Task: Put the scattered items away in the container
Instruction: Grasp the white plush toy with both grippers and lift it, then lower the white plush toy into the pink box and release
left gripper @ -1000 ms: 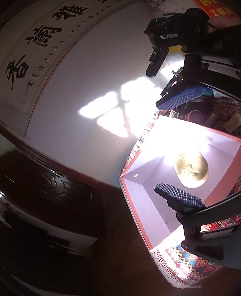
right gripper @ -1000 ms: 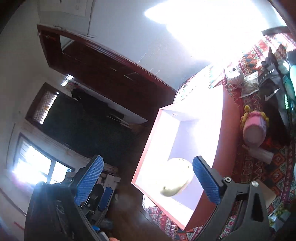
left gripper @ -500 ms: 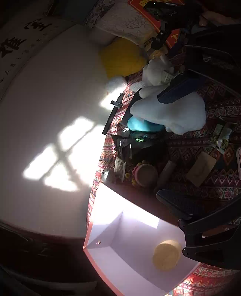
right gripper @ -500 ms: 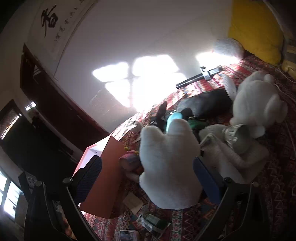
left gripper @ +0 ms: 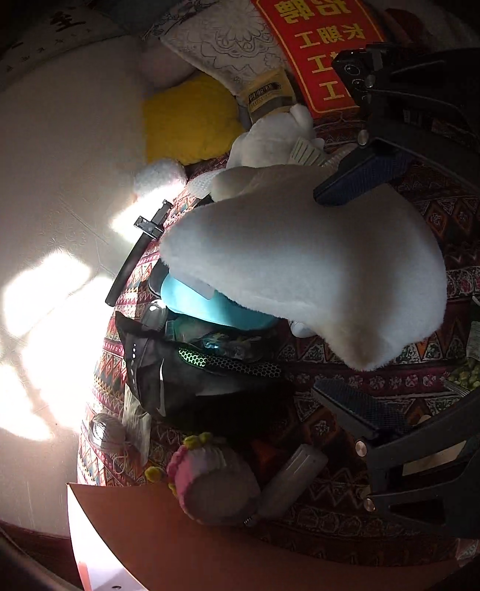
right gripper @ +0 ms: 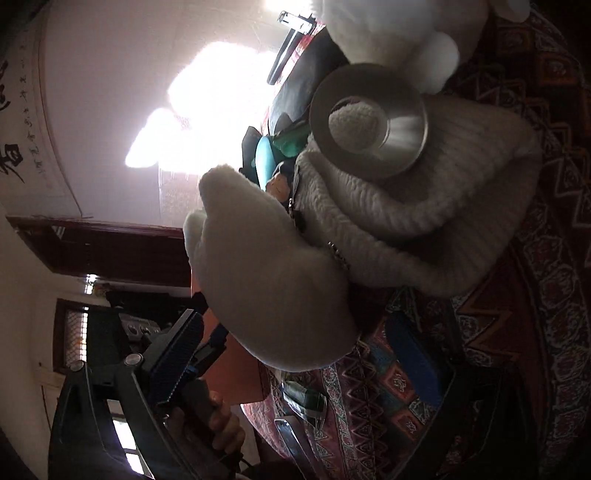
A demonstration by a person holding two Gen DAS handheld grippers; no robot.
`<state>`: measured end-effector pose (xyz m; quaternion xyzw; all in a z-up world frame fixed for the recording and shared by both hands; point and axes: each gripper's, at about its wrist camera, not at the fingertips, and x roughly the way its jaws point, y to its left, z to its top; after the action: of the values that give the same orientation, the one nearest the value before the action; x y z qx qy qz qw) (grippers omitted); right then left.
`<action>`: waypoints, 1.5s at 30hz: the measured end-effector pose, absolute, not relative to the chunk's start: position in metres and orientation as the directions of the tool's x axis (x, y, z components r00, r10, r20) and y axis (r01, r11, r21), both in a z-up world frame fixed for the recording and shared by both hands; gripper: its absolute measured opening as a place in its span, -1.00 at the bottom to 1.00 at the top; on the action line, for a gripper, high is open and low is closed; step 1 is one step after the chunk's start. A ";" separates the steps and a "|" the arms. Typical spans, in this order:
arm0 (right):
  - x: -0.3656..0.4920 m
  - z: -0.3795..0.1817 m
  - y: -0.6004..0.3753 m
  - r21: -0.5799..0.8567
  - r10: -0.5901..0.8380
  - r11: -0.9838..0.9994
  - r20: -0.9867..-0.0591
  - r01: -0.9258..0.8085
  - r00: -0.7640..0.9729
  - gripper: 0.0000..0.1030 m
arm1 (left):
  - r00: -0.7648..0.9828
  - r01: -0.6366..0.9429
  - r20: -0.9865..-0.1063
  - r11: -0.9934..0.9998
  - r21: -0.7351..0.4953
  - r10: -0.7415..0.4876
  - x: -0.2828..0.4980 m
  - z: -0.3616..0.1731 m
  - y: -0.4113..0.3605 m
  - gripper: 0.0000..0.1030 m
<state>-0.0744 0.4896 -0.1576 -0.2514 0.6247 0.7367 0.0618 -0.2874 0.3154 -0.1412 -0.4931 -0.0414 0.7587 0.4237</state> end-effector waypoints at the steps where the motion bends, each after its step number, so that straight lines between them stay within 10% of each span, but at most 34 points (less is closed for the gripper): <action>1: -0.086 -0.161 0.485 0.875 -0.247 -0.241 -0.473 -0.419 -0.846 0.95 | -0.144 -0.608 -0.706 -0.624 -0.490 0.694 -0.291 -0.143 0.318 0.91; 9: -0.146 -0.173 0.467 0.862 -0.294 -0.326 -0.482 -0.388 -0.825 0.98 | 0.039 -0.512 -0.611 -0.509 -0.692 0.791 -0.314 -0.171 0.330 1.00; 12: -0.148 -0.163 0.462 0.866 -0.307 -0.365 -0.458 -0.341 -0.834 0.44 | 0.056 -0.482 -0.586 -0.492 -0.725 0.808 -0.313 -0.173 0.328 0.97; 28: -0.164 -0.069 0.403 0.882 -0.298 -0.460 -0.264 -0.105 -0.917 0.26 | -0.281 -0.705 -0.460 -0.507 -0.496 0.842 -0.253 -0.038 0.241 0.84; 37: -0.253 -0.017 0.321 0.896 -0.458 -0.433 -0.127 0.096 -0.880 0.43 | -0.594 -0.604 -0.420 -0.725 -0.330 0.686 -0.304 0.045 0.113 1.00; 40: -0.306 -0.011 0.276 0.870 -0.427 -0.492 -0.261 -0.020 -0.866 0.96 | -0.754 -0.349 -0.470 -0.886 -0.307 0.459 -0.348 0.053 0.039 1.00; 45: -0.311 -0.029 0.241 0.781 -0.480 -0.623 -0.430 -0.048 -0.765 0.97 | -0.796 -0.059 -0.546 -0.932 -0.358 0.261 -0.382 0.027 -0.074 1.00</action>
<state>-0.3106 0.2410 -0.0288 -0.3179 0.4146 0.8430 -0.1282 -0.3820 -0.0737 0.0274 -0.3075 -0.1635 0.9335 0.0857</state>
